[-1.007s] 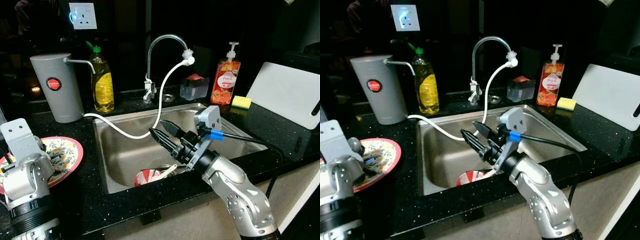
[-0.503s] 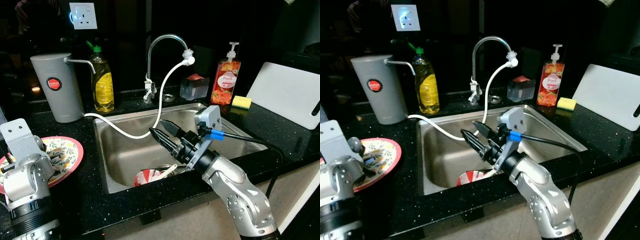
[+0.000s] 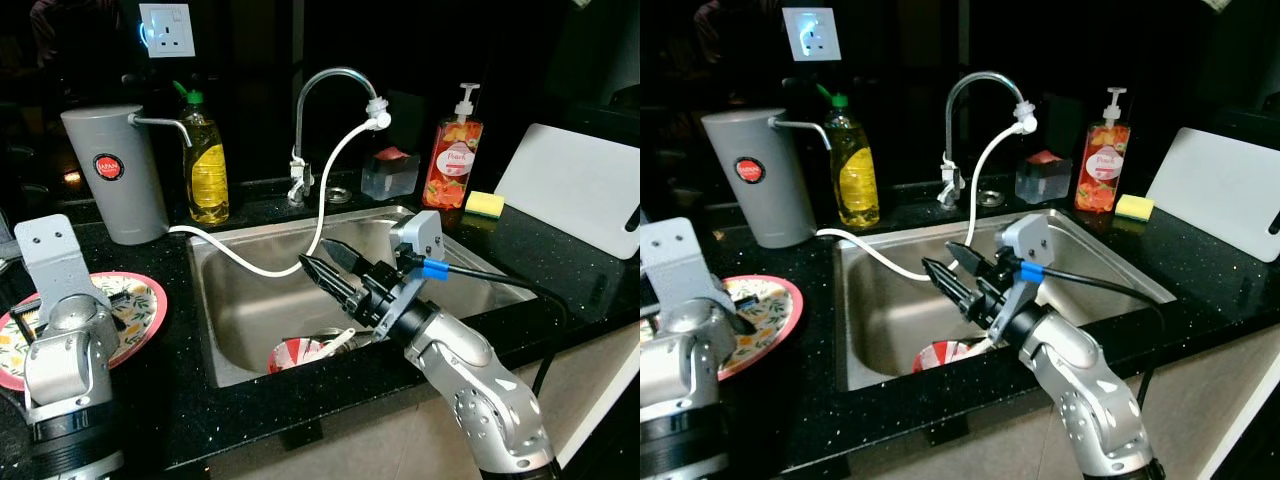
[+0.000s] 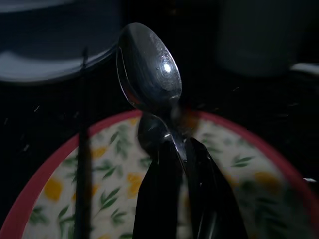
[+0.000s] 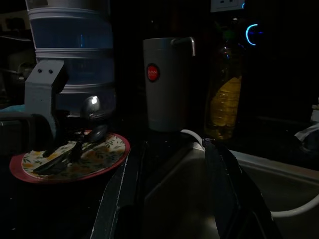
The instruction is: Kitchen organization
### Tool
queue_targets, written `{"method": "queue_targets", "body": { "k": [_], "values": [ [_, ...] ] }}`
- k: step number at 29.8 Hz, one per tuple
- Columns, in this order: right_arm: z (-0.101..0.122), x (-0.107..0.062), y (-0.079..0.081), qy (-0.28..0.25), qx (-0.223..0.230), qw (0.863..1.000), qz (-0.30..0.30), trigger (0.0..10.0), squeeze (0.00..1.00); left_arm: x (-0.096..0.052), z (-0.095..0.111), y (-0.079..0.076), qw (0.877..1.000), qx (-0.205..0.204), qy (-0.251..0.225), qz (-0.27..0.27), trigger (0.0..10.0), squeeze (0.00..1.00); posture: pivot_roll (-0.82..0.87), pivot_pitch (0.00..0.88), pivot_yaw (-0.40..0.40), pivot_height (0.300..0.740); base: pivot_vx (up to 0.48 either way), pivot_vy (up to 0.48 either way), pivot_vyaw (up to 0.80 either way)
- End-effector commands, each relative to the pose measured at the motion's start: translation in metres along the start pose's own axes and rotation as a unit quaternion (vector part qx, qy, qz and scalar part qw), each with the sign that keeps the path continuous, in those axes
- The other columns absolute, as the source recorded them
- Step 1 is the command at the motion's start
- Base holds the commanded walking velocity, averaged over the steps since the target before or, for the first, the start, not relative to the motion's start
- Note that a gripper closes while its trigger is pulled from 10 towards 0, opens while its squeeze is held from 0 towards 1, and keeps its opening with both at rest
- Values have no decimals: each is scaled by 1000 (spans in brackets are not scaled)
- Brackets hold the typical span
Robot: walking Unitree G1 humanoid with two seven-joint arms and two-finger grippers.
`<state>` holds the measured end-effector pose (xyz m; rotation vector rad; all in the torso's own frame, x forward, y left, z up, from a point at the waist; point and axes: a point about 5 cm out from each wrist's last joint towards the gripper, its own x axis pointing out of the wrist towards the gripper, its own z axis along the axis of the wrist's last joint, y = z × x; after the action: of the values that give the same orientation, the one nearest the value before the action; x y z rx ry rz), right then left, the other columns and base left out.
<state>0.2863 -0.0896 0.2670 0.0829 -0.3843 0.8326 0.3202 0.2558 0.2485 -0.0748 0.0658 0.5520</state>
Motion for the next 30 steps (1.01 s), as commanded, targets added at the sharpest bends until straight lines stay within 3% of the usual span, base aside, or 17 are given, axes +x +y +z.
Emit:
{"method": "queue_targets", "body": {
  "k": [1,3,6,7,8,10,12,13,16,18,22,27,30],
  "values": [
    [6,1,1,-9,-3,1000,3,10000,0,-3,7,-2,999,11,-28,-20,10000,0,-43,20,8,740,0,0,0],
    [7,1,-2,-13,-4,1000,-4,10000,0,-10,12,-20,993,5,-34,-117,10000,0,-42,24,9,740,0,0,0],
    [8,1,-2,-14,-3,1000,-7,10000,0,-13,13,-27,988,10,-33,-151,10000,0,-42,25,9,740,0,0,0],
    [9,2,-4,-17,0,1000,-13,10000,0,-23,12,-44,969,61,-34,-235,10000,0,-44,25,9,740,0,0,0],
    [9,2,-4,-17,0,1000,-13,10000,0,-23,12,-44,969,61,-34,-235,10000,0,-44,25,9,740,0,0,0],
    [6,3,-9,0,-8,999,-33,10000,0,-32,7,-57,946,105,-21,-307,10000,0,-46,25,10,740,0,0,0],
    [2,3,-14,12,-12,999,-51,10000,0,-36,7,-64,929,121,-14,-349,10000,0,-48,26,13,740,0,0,0],
    [2,3,-14,12,-12,999,-51,10000,0,-36,7,-64,929,121,-14,-349,10000,0,-48,26,13,740,0,0,0],
    [0,4,-23,21,-12,996,-88,10000,0,-37,15,-77,906,111,5,-409,10000,0,-51,27,15,740,0,0,0],
    [0,4,-25,23,-13,995,-96,10000,0,-36,17,-80,902,111,9,-418,10000,0,-51,27,15,740,0,0,0],
    [0,4,-38,26,-21,990,-140,10000,0,-27,20,-100,885,132,33,-445,10000,0,-60,26,28,740,0,0,0],
    [5,4,-41,16,-26,987,-155,10000,0,-19,8,-122,873,150,56,-461,10000,0,-79,26,45,740,0,0,0],
    [5,0,-41,24,-36,989,-141,10000,0,-28,-6,-142,847,150,93,-501,10000,0,-83,27,49,740,0,0,0]
  ]
}}
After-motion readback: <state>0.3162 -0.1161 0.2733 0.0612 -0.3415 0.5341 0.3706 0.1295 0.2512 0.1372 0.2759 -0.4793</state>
